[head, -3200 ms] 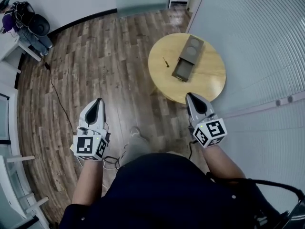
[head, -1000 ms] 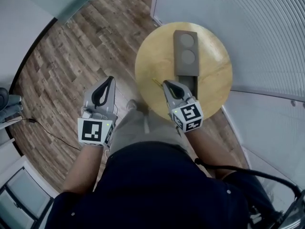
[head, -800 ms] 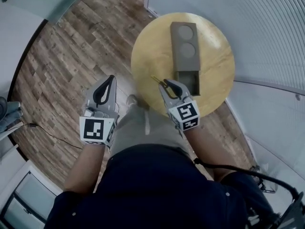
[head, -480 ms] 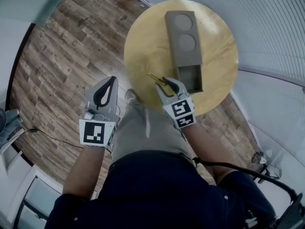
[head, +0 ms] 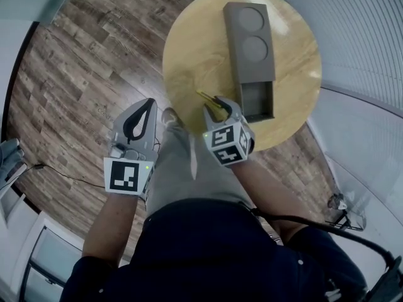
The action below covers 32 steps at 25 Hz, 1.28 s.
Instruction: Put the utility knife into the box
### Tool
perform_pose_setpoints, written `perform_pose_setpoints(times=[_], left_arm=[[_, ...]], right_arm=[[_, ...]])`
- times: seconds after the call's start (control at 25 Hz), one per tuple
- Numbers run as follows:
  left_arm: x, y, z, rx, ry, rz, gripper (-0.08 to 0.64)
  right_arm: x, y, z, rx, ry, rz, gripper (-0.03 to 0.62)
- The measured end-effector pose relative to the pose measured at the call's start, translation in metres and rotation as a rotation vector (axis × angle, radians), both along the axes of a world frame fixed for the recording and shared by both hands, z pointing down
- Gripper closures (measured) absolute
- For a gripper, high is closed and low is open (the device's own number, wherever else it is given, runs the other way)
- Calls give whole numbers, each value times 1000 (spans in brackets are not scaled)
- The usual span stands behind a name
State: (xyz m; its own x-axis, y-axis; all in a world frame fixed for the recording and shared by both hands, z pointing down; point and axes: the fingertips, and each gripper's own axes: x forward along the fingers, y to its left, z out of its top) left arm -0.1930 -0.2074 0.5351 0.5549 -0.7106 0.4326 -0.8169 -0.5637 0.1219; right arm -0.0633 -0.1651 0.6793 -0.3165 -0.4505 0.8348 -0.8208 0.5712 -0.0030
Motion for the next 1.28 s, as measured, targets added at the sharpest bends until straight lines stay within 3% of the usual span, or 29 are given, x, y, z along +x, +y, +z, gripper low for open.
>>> perform_pose_setpoints(times=[0.2,0.6,0.68,1.0,1.28], left_arm=[[-10,-3,2,0,2,-22,557],[-34,-7,-5,4,26,-70,557],[-39,-7,-5,3,25,-79,557],[-44,-5,-9,0,16,-85,557],[-32,-4,-38,53,27,-44,557]], right_arm=[[-2,-1,17,-83,68,-32,448],[-10,-7,32,-222,48,-70,473],[-15,-5,33,-226,38,-79,538],[-22,-4,22,-238,-23,-42,539],[-24,-11,-10,-175,-68,-11,539]])
